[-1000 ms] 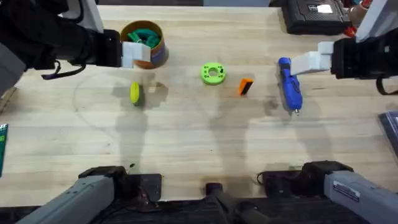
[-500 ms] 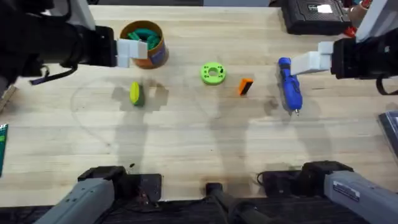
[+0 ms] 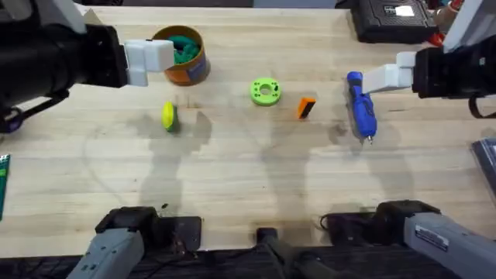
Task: Pick up the gripper from the table and insert it into the empty holder that is missing its gripper. Then pick up a screw, insert it into the mounting hole, and use the screwdriver to tighten it. Finally, clean up the table by picking up the vegetable and placing it into the bucket.
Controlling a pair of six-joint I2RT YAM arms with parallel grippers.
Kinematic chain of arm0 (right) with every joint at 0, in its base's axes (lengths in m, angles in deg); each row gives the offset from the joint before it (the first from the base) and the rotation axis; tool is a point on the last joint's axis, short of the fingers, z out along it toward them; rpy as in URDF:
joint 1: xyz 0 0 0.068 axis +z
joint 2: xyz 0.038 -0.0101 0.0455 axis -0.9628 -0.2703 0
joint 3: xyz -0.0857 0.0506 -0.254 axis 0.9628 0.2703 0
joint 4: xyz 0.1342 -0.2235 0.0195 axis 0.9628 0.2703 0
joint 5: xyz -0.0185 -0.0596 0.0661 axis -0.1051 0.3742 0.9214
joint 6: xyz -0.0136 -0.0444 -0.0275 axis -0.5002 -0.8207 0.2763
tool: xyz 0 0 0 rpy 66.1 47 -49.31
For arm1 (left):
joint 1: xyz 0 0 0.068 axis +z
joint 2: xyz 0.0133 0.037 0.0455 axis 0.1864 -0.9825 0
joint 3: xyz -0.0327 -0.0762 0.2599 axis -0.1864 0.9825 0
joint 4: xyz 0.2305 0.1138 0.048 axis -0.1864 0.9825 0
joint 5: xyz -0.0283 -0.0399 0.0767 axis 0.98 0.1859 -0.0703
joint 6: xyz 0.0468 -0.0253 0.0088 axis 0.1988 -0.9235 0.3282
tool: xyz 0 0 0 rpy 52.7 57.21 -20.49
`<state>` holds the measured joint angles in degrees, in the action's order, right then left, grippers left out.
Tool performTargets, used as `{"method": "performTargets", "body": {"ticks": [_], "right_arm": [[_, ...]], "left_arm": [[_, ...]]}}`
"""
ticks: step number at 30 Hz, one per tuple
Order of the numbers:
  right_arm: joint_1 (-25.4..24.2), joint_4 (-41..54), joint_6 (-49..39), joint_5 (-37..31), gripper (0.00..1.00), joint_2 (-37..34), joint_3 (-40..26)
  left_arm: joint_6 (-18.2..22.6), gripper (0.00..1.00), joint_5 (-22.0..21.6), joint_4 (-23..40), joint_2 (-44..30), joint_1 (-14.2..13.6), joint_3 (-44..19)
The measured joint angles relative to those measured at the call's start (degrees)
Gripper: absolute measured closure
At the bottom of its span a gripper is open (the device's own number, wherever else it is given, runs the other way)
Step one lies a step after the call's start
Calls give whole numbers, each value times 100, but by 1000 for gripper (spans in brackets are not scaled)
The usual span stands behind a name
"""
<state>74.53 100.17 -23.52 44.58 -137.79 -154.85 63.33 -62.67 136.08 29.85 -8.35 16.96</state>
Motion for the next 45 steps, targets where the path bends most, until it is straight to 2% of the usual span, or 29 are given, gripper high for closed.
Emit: {"method": "performTargets", "body": {"ticks": [9, 31, 35, 40, 45], "right_arm": [[0, 0, 0, 0, 10, 0, 0], [0, 0, 0, 0, 11, -2, 0], [0, 0, 0, 0, 11, 0, 0], [0, 0, 0, 0, 11, 0, 0], [0, 0, 0, 0, 11, -2, 0]], "left_arm": [[0, 15, 41, 3, 205, 0, 0], [0, 15, -193, -44, 332, 44, 27], [0, 15, -194, -648, 767, 44, 431], [0, 15, -143, -1772, 1586, 79, 1543], [-2, 15, 94, -2781, 2397, 223, 2647]]}}
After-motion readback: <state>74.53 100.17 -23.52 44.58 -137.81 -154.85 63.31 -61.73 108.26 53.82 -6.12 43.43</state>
